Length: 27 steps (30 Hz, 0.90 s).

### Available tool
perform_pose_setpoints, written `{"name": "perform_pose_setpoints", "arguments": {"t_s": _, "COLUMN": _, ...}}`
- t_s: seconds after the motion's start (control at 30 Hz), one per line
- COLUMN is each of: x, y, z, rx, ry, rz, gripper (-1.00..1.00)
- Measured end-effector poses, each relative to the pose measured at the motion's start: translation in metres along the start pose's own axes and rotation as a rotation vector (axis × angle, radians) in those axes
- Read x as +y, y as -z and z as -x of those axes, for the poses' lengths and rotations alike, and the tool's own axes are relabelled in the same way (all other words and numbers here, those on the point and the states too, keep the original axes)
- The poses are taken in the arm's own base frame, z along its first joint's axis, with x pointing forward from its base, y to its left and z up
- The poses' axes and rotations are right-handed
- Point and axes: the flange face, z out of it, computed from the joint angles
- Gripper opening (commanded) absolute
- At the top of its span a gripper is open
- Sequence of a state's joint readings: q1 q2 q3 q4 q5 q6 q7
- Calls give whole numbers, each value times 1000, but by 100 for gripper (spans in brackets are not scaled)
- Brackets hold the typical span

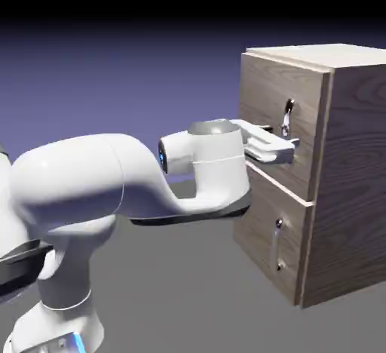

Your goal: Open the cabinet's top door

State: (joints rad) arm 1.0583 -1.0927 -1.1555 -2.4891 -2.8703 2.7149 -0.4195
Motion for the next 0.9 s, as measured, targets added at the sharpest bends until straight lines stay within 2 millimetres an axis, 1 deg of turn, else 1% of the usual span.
{"name": "perform_pose_setpoints", "arguments": {"t_s": 0.1, "x": 2, "y": 5, "z": -2, "rx": -15, "ry": 0, "rz": -15, "gripper": -100}}
{"name": "perform_pose_setpoints", "arguments": {"t_s": 0.43, "x": 16, "y": 36, "z": -16, "rx": -100, "ry": 1, "rz": -98, "gripper": -100}}
{"name": "perform_pose_setpoints", "arguments": {"t_s": 0.63, "x": 21, "y": 45, "z": -21, "rx": -125, "ry": 1, "rz": -124, "gripper": -100}}
{"name": "perform_pose_setpoints", "arguments": {"t_s": 0.9, "x": 43, "y": 79, "z": -42, "rx": -231, "ry": 1, "rz": -229, "gripper": -100}}
